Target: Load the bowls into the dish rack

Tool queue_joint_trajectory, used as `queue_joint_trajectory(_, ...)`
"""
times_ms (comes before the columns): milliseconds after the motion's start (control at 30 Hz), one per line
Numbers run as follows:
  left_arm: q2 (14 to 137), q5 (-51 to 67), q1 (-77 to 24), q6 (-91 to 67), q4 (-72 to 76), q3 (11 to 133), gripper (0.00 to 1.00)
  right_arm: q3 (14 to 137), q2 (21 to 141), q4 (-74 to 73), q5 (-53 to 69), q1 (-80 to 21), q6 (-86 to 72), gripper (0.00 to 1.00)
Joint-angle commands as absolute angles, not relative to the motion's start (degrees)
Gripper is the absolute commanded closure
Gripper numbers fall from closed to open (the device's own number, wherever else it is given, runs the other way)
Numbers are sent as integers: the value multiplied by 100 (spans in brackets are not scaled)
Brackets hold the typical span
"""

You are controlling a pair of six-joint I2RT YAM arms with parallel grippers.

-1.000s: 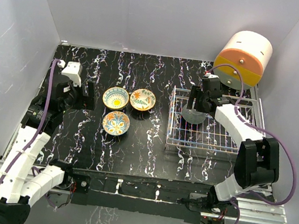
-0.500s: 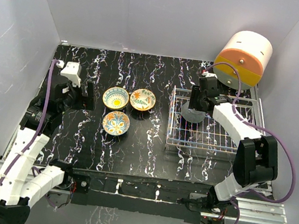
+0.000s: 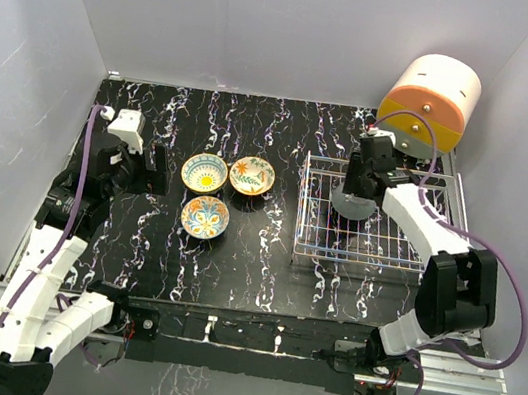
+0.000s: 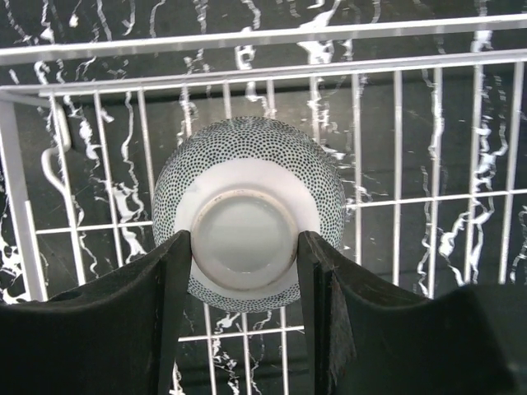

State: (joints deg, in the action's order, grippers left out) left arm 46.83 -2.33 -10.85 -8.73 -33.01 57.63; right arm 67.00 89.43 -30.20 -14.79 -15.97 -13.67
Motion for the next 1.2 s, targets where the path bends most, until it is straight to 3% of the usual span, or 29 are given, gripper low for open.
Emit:
queue_joint_trajectory(0,4619,-70,-1105,-845,-3230,5842,3,6766,8388,-2811,-1694,-1044,-1326,59)
queue_joint_trajectory(433,4762,-42,-1127,-859,-3256,5923,3,6455,8342,-2248,-944,471,-1417,59)
queue_joint_trajectory(1167,5024,231,-1132,-1028,-3138,6169,3,6346,8518,-1793,-973,1336,-1529,60)
